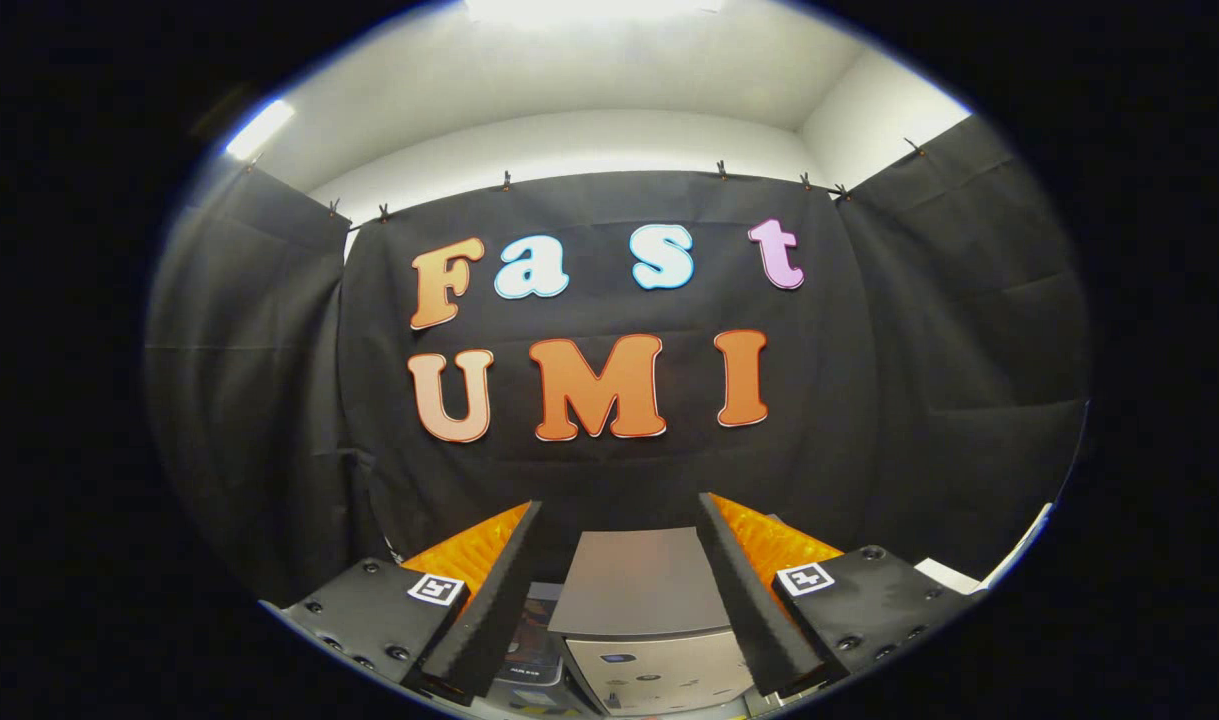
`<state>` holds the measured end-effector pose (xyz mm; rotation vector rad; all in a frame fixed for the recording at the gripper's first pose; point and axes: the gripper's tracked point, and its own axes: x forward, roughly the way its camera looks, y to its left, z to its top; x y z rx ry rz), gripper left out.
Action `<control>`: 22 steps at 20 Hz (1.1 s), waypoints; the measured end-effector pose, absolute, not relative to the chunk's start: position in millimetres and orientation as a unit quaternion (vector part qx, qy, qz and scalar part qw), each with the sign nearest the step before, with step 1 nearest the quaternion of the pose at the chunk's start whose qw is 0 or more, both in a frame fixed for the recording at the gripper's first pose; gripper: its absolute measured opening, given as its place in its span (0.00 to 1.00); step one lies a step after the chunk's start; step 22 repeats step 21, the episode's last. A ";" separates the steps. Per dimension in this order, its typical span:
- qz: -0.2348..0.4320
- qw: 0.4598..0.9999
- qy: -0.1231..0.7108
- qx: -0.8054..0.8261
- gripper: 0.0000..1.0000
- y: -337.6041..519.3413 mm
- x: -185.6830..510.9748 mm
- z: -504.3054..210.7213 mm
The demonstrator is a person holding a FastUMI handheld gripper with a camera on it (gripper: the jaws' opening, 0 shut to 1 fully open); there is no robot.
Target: Put the clothes into the washing machine and then close the washing machine lid.
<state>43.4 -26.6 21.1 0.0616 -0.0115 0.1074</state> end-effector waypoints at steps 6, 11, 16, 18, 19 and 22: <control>0.039 0.999 -0.006 0.032 0.98 -15.9 47.6 23.0; 0.034 0.999 -0.006 0.024 0.98 -8.3 52.9 21.9; 0.033 0.999 -0.012 0.013 0.98 -1.0 56.7 27.2; 0.032 0.999 -0.015 0.014 0.98 1.2 58.3 29.9; 0.032 0.999 -0.015 0.014 0.98 1.8 59.2 30.1; 0.033 0.999 -0.016 0.015 0.98 5.7 59.7 32.4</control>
